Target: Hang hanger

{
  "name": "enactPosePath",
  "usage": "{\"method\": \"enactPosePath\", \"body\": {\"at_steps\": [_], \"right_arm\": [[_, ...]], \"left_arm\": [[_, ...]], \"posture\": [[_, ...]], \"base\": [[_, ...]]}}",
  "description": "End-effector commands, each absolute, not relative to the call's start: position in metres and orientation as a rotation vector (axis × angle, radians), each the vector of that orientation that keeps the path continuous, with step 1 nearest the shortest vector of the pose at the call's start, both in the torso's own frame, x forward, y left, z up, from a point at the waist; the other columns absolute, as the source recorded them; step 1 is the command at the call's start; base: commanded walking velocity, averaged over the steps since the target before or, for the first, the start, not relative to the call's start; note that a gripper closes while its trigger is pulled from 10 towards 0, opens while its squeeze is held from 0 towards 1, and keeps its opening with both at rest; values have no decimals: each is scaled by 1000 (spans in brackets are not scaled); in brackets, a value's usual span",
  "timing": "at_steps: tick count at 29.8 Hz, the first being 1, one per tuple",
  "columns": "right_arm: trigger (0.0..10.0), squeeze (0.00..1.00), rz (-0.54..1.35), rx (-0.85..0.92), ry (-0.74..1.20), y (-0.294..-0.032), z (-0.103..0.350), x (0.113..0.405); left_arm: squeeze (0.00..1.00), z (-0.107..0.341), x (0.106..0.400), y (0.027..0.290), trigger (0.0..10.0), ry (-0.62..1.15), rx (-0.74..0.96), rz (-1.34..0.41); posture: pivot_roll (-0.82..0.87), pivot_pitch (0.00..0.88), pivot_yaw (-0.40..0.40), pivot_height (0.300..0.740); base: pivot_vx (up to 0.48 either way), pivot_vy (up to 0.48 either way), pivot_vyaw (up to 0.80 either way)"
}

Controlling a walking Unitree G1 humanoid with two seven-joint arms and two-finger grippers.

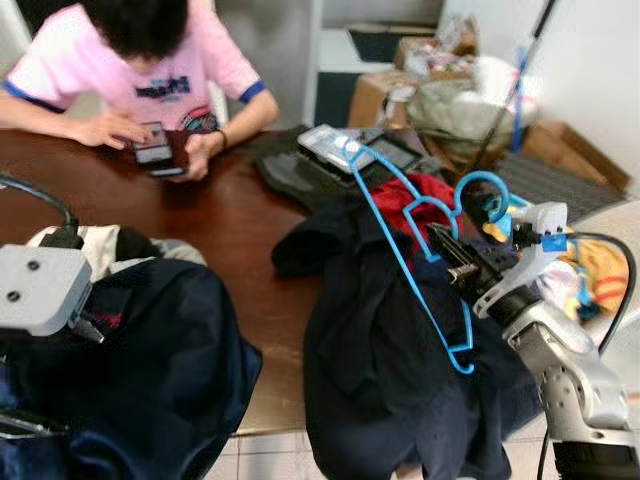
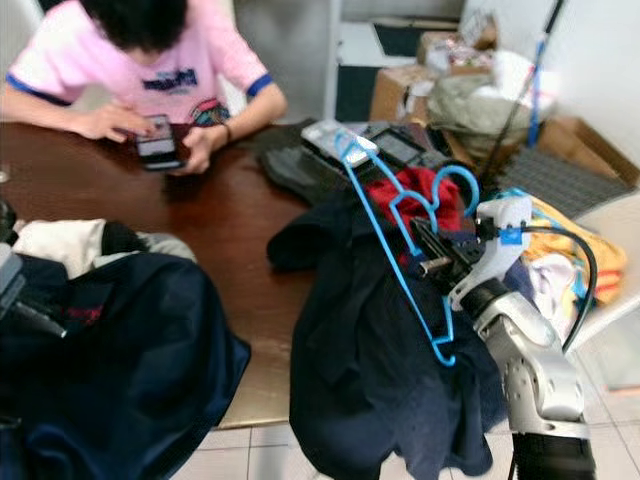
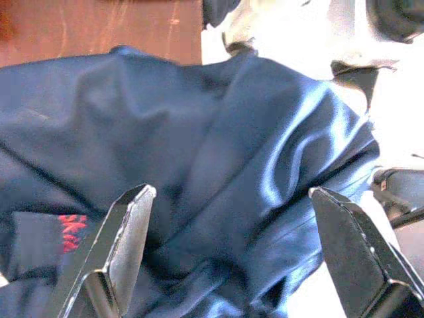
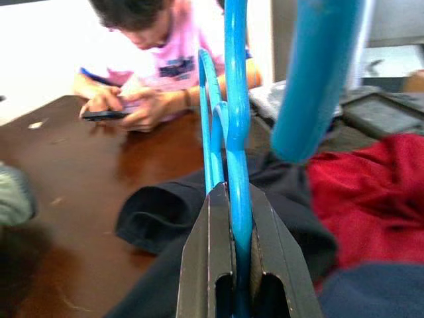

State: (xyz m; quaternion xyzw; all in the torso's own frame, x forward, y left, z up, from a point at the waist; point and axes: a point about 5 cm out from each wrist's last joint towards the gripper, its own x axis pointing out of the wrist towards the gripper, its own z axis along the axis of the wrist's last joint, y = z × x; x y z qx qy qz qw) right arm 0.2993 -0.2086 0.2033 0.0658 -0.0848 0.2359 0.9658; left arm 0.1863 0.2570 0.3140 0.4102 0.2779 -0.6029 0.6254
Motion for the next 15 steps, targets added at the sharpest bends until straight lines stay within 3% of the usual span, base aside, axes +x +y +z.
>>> {"method": "enactPosePath", "body": {"at_steps": [1, 7, 11, 15], "right_arm": [[10000, 0, 491, 127, -158, -209, 203, 299], [10000, 0, 486, 122, -156, -209, 203, 300], [10000, 0, 475, 117, -152, -209, 201, 300], [10000, 0, 451, 128, -157, -212, 201, 301]], "left_arm": [[0, 320, 185, 255, 10000, 657, 981, -1403], [0, 319, 188, 260, 10000, 709, 1037, -1395], [0, 314, 194, 284, 10000, 801, 1176, -1274], [0, 312, 203, 293, 10000, 760, 1238, -1163]], "posture": [[148, 114, -69, 740], [150, 112, -67, 740], [147, 108, -64, 740], [147, 108, -64, 740]], "base": [[0, 0, 800], [0, 0, 659], [0, 0, 717], [0, 0, 123]]}}
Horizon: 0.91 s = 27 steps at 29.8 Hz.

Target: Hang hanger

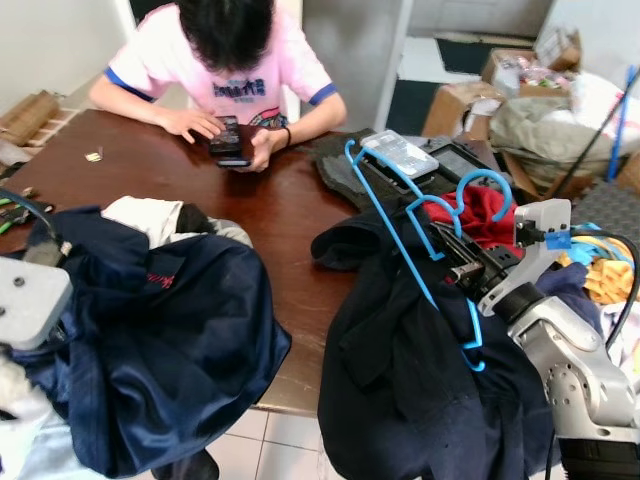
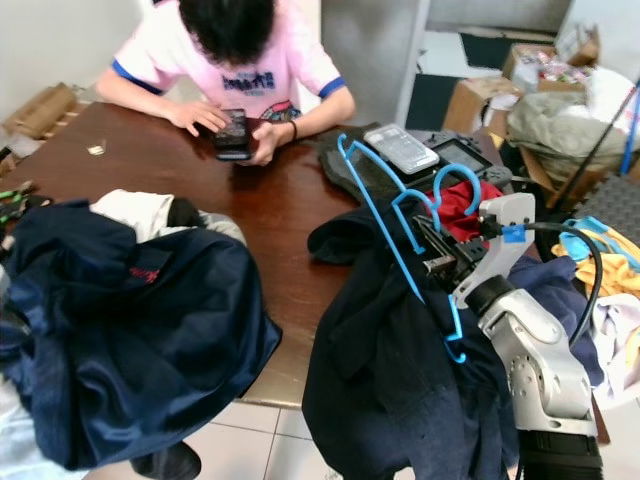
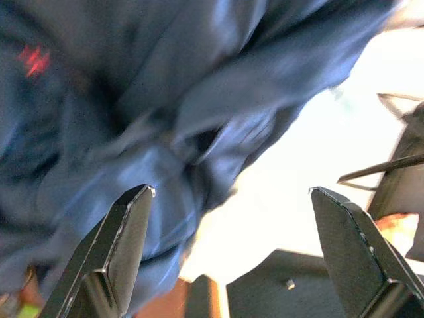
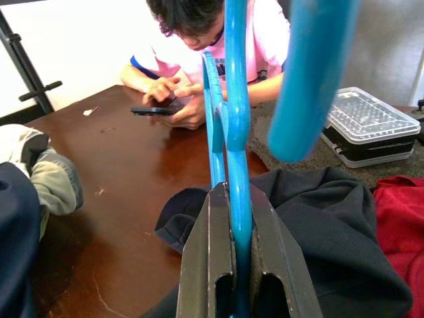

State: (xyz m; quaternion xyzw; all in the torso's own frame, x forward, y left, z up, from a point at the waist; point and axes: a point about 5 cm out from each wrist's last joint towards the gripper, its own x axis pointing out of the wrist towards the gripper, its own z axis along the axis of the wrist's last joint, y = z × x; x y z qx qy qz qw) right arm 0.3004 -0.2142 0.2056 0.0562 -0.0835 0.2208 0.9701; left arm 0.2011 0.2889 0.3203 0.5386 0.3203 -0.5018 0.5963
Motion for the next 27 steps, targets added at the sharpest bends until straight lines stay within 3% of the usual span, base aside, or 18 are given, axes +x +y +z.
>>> {"method": "enactPosePath", "body": {"at_steps": [1, 8, 16, 20, 21, 22, 23, 24, 25, 27], "right_arm": [[10000, 0, 450, 130, -156, -212, 201, 301], [10000, 0, 452, 132, -156, -212, 201, 301], [10000, 0, 452, 136, -155, -210, 200, 299], [10000, 0, 448, 135, -156, -211, 200, 298], [10000, 0, 445, 133, -157, -212, 201, 298], [10000, 0, 441, 132, -158, -214, 201, 298], [10000, 0, 439, 131, -158, -214, 201, 297], [10000, 0, 438, 131, -158, -215, 201, 297], [10000, 0, 437, 131, -158, -215, 201, 297], [10000, 0, 437, 130, -158, -215, 201, 297]], "left_arm": [[0, 309, 206, 297, 10000, 754, 1260, -1122], [0, 295, 223, 305, 10000, 633, 1323, -984], [0, 281, 238, 292, 10000, 462, 1309, -1021], [0, 273, 236, 292, 10000, 501, 1294, -1057], [0, 269, 234, 293, 8980, 527, 1289, -1070], [0, 266, 234, 296, 4549, 548, 1295, -1071], [0, 264, 235, 298, 3647, 562, 1304, -1063], [0, 263, 235, 300, 3647, 570, 1310, -1058], [0, 264, 237, 302, 0, 575, 1325, -1038], [0, 264, 238, 304, 0, 577, 1338, -1022]], "posture": [[144, 105, -64, 740], [139, 110, -62, 740], [133, 113, -59, 740], [130, 114, -58, 740], [130, 114, -58, 740], [130, 114, -58, 740], [130, 114, -58, 740], [130, 114, -58, 740], [124, 117, -58, 740], [124, 117, -58, 740]], "base": [[0, 0, 0], [0, 0, 0], [0, 0, 0], [0, 0, 0], [0, 0, 0], [0, 0, 0], [0, 0, 0], [0, 0, 0], [0, 0, 0], [0, 0, 0]]}}
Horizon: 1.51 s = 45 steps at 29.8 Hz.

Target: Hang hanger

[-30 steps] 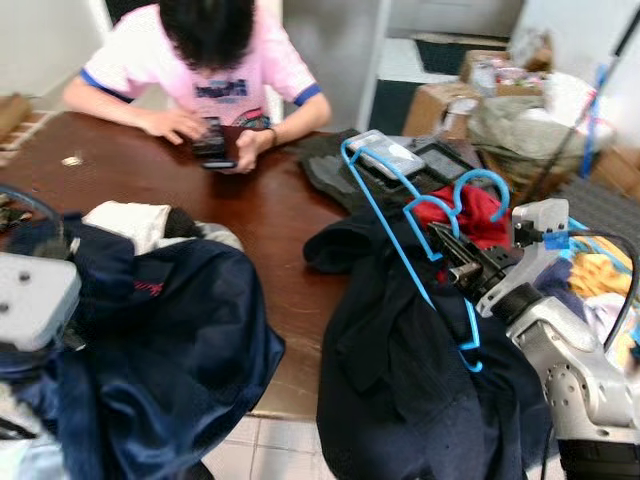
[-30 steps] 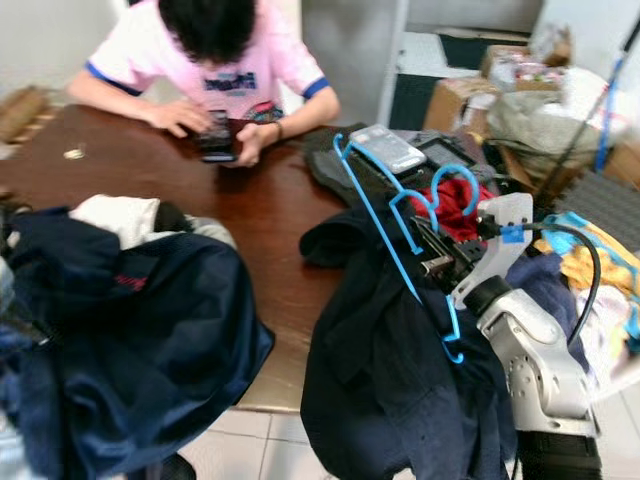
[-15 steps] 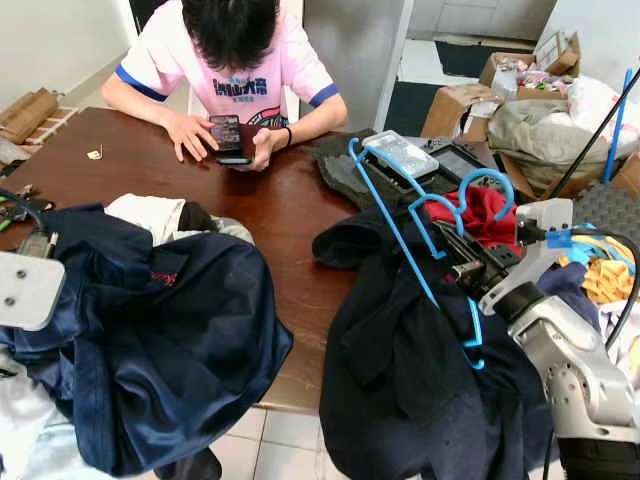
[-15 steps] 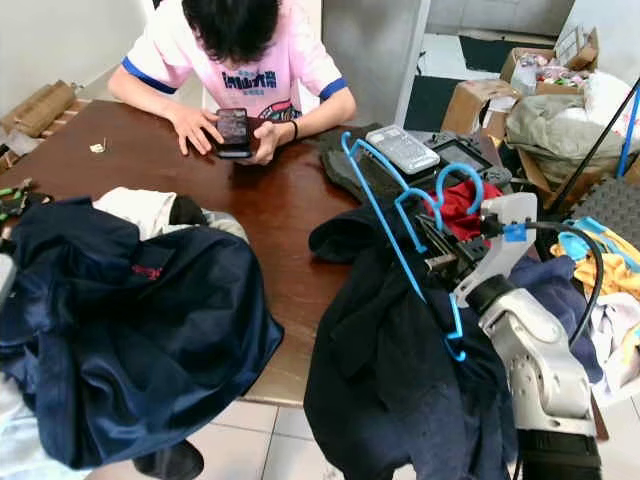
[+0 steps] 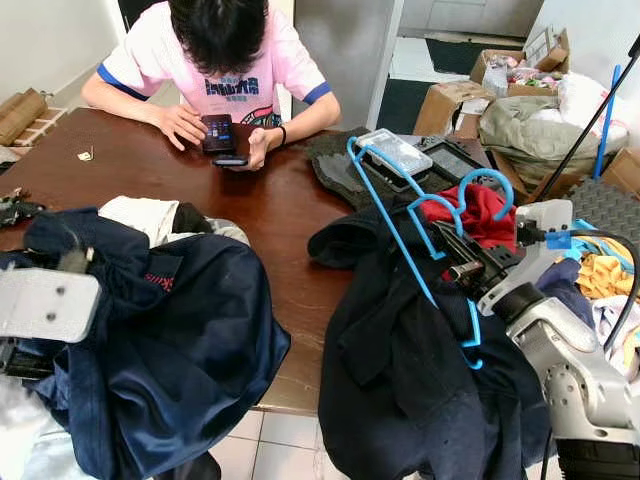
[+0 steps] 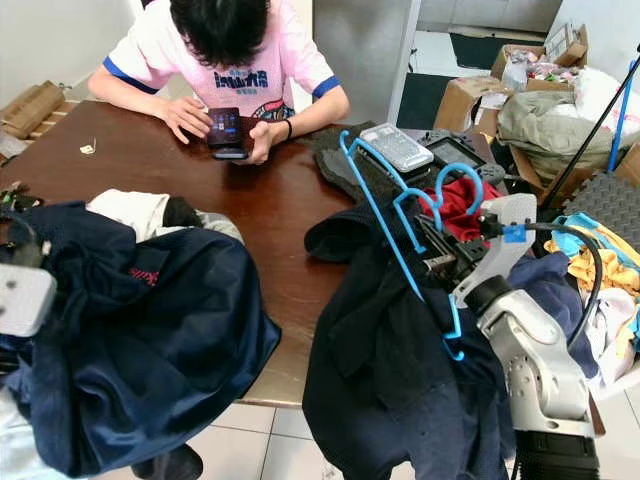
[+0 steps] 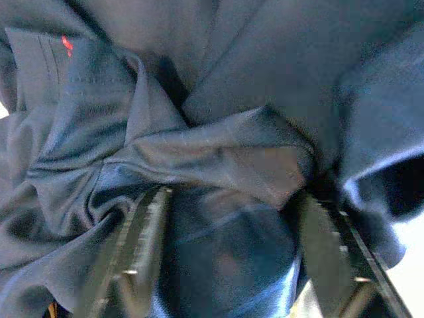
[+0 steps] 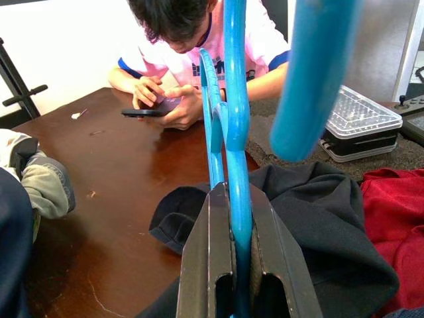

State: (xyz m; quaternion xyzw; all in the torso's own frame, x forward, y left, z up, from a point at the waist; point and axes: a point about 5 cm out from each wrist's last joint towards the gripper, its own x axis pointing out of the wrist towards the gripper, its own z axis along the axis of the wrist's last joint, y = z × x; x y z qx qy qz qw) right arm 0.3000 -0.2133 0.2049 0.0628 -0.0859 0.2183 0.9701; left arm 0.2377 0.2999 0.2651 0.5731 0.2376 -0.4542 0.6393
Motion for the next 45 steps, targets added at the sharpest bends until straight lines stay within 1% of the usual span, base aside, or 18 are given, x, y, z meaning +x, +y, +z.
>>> {"method": "enactPosePath", "body": {"at_steps": [1, 9, 11, 18, 19, 20, 21, 24, 25, 26, 27, 29, 30, 32, 37, 38, 43, 45], "right_arm": [[10000, 0, 437, 131, -157, -215, 201, 298], [10000, 0, 437, 131, -156, -213, 201, 298], [10000, 0, 437, 131, -155, -213, 201, 299], [10000, 0, 437, 130, -155, -213, 201, 299], [10000, 0, 436, 130, -154, -213, 201, 299], [10000, 0, 436, 130, -154, -213, 201, 299], [10000, 0, 435, 131, -155, -213, 201, 299], [10000, 0, 435, 131, -155, -213, 201, 299], [10000, 0, 435, 132, -154, -212, 200, 299], [10000, 0, 435, 132, -154, -212, 200, 299], [10000, 0, 435, 132, -154, -212, 200, 299], [10000, 0, 435, 132, -154, -212, 200, 299], [10000, 0, 435, 133, -154, -211, 200, 299], [10000, 0, 435, 133, -154, -211, 200, 299], [10000, 0, 434, 133, -155, -211, 200, 299], [10000, 0, 434, 133, -155, -211, 200, 299], [10000, 0, 433, 133, -157, -211, 200, 299], [10000, 0, 436, 134, -156, -210, 199, 299]], "left_arm": [[0, 266, 240, 306, 0, 573, 1355, -1000], [0, 275, 251, 306, 0, 497, 1387, -932], [0, 282, 259, 304, 0, 421, 1377, -875], [0, 301, 268, 296, 0, 262, 1248, -818], [0, 321, 272, 285, 0, 128, 1150, -799], [0, 321, 272, 285, 0, 128, 1150, -799], [0, 348, 275, 272, 0, -47, 1011, -784], [0, 348, 275, 272, 0, -47, 1011, -784], [0, 375, 275, 262, 0, -199, 893, -782], [0, 375, 275, 262, 0, -199, 893, -782], [0, 404, 274, 254, 235, -345, 775, -760], [0, 404, 274, 254, 235, -345, 775, -760], [0, 427, 273, 250, 78, -452, 677, -732], [0, 442, 272, 248, 275, -526, 606, -704], [0, 455, 272, 246, 431, -583, 540, -683], [0, 469, 268, 240, 1608, -647, 456, -707], [0, 489, 259, 231, 1882, -726, 358, -747], [0, 488, 261, 237, 2588, -704, 336, -706]], "posture": [[124, 119, -59, 740], [125, 118, -58, 740], [125, 118, -61, 740], [125, 118, -61, 740], [126, 117, -60, 740], [126, 117, -60, 740], [126, 117, -60, 740], [126, 117, -60, 740], [126, 117, -60, 740], [126, 117, -60, 740], [129, 119, -60, 740], [129, 119, -60, 740], [128, 118, -59, 740], [128, 117, -58, 740], [128, 116, -57, 740], [127, 113, -56, 740], [128, 112, -55, 740], [130, 108, -56, 740]], "base": [[0, 0, 0], [0, 0, 0], [0, 0, 0], [0, 0, 0], [0, 0, 0], [0, 0, 0], [0, 0, 0], [0, 0, 0], [0, 0, 0], [0, 0, 0], [0, 0, 0], [0, 0, 0], [0, 0, 0], [0, 0, 0], [0, 0, 0], [0, 0, 0], [0, 0, 0], [0, 0, 0]]}}
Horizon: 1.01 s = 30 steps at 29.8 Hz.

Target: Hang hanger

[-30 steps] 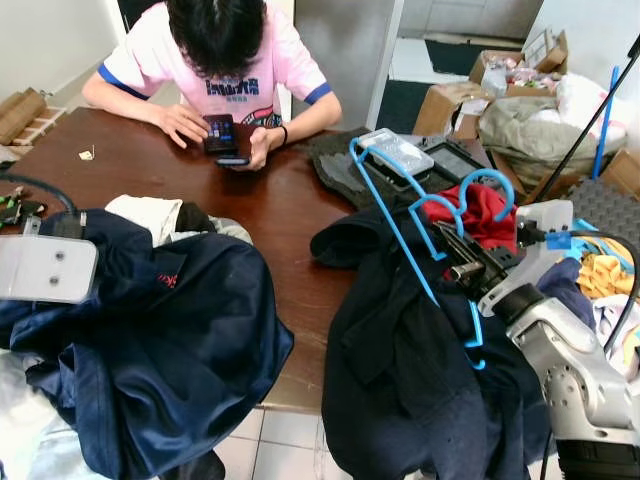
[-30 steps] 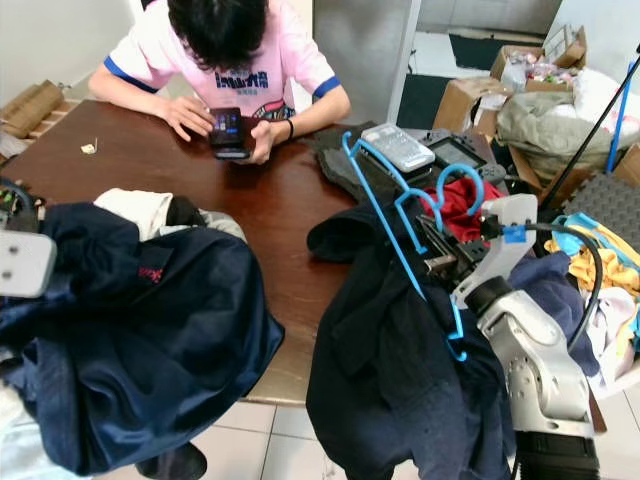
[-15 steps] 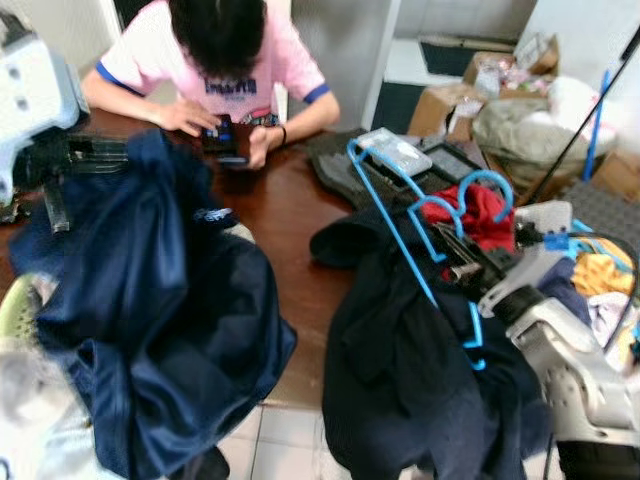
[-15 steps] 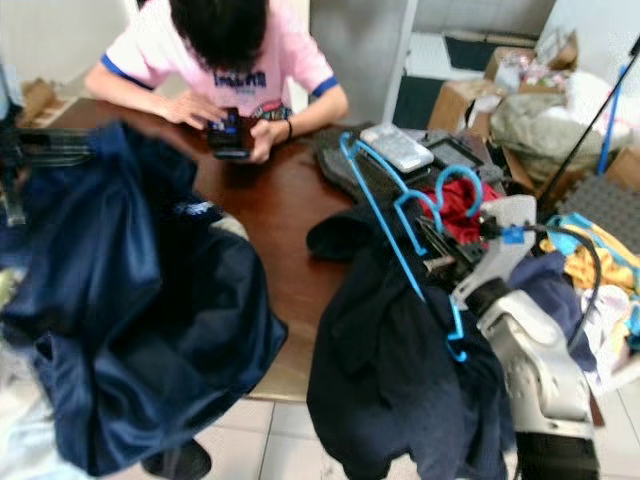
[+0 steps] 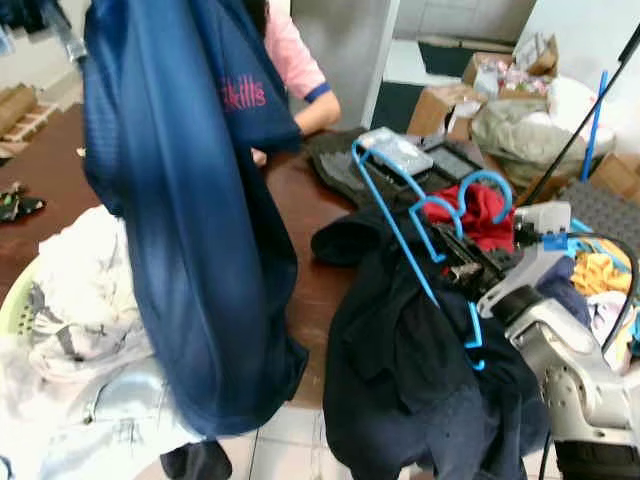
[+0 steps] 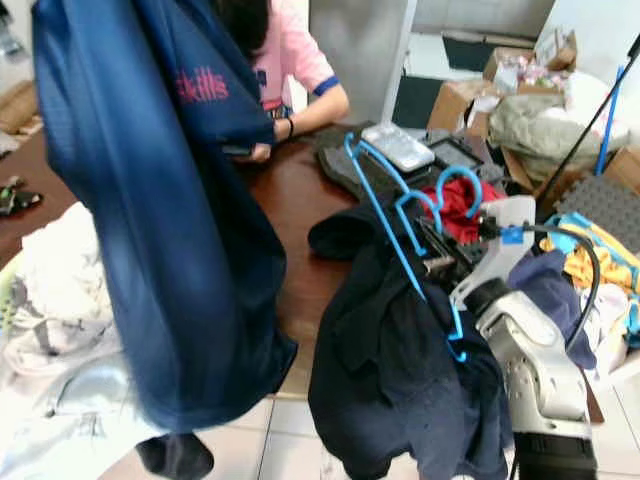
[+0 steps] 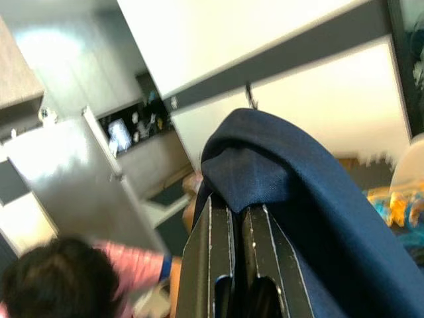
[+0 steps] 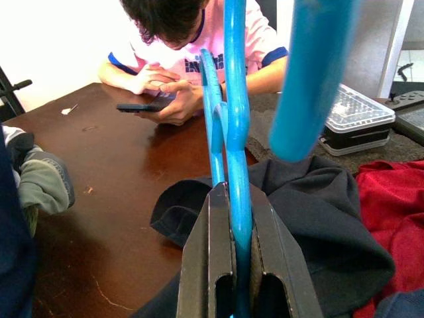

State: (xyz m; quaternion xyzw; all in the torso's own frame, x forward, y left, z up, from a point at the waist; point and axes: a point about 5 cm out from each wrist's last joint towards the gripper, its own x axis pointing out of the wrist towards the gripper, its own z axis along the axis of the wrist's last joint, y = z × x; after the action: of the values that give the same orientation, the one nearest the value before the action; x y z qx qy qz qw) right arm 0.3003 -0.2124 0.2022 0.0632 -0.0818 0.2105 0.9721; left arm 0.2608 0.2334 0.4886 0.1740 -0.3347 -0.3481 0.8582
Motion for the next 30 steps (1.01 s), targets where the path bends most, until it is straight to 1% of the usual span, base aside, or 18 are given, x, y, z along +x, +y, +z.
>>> {"method": "enactPosePath", "body": {"at_steps": [1, 2, 3, 7, 8, 11, 13, 16, 17, 19, 20, 21, 22, 24, 25, 26, 28, 30], "right_arm": [[10000, 0, 436, 134, -156, -210, 199, 299], [10000, 0, 436, 134, -156, -210, 199, 299], [10000, 0, 437, 134, -155, -210, 199, 299], [10000, 0, 439, 133, -153, -210, 199, 299], [10000, 0, 442, 132, -151, -210, 198, 299], [10000, 0, 444, 131, -149, -210, 198, 299], [10000, 0, 449, 128, -147, -210, 199, 301], [10000, 0, 449, 128, -147, -210, 199, 301], [10000, 0, 450, 128, -147, -209, 199, 302], [10000, 0, 450, 129, -148, -209, 199, 302], [10000, 0, 451, 129, -148, -208, 199, 302], [10000, 0, 451, 129, -148, -208, 199, 302], [10000, 0, 452, 130, -148, -208, 199, 301], [10000, 0, 452, 130, -148, -208, 199, 301], [10000, 0, 449, 129, -147, -209, 198, 300], [10000, 0, 446, 128, -148, -210, 198, 300], [10000, 0, 446, 128, -148, -210, 198, 300], [10000, 0, 441, 126, -149, -212, 199, 300]], "left_arm": [[0, 488, 261, 237, 2588, -704, 336, -706], [0, 488, 261, 237, 2588, -704, 336, -706], [0, 479, 269, 245, 3333, -651, 349, -634], [0, 464, 280, 255, 3608, -563, 368, -532], [0, 453, 285, 262, 4392, -517, 376, -476], [0, 445, 289, 267, 4392, -489, 391, -427], [0, 448, 289, 283, 4235, -507, 410, -260], [0, 451, 289, 286, 4235, -519, 415, -223], [0, 462, 286, 296, 3843, -562, 446, -94], [0, 466, 285, 300, 3569, -576, 455, -48], [0, 480, 277, 314, 3569, -627, 450, 84], [0, 480, 277, 314, 3569, -627, 450, 84], [0, 497, 263, 330, 3412, -688, 495, 270], [0, 497, 263, 330, 3412, -688, 495, 270], [0, 518, 240, 347, 2157, -774, 531, 472], [0, 536, 217, 358, 2235, -854, 566, 638], [0, 536, 217, 358, 2235, -854, 566, 638], [0, 551, 192, 363, 1882, -942, 597, 783]], "posture": [[130, 108, -56, 740], [130, 108, -56, 740], [129, 107, -57, 740], [128, 106, -59, 740], [127, 106, -63, 740], [126, 105, -66, 740], [131, 105, -69, 740], [131, 105, -69, 740], [131, 105, -69, 740], [131, 105, -69, 740], [132, 106, -67, 740], [132, 106, -67, 740], [133, 107, -66, 740], [133, 107, -66, 740], [131, 108, -64, 740], [131, 108, -62, 740], [131, 108, -62, 740], [129, 108, -59, 740]], "base": [[0, 0, 0], [0, 0, 0], [0, 0, 0], [0, 0, 0], [0, 0, 0], [0, 0, 0], [0, 0, 0], [0, 0, 0], [0, 0, 0], [0, 0, 0], [0, 0, 0], [0, 0, 0], [0, 0, 0], [0, 0, 0], [0, 0, 0], [0, 0, 0], [0, 0, 0], [0, 0, 0]]}}
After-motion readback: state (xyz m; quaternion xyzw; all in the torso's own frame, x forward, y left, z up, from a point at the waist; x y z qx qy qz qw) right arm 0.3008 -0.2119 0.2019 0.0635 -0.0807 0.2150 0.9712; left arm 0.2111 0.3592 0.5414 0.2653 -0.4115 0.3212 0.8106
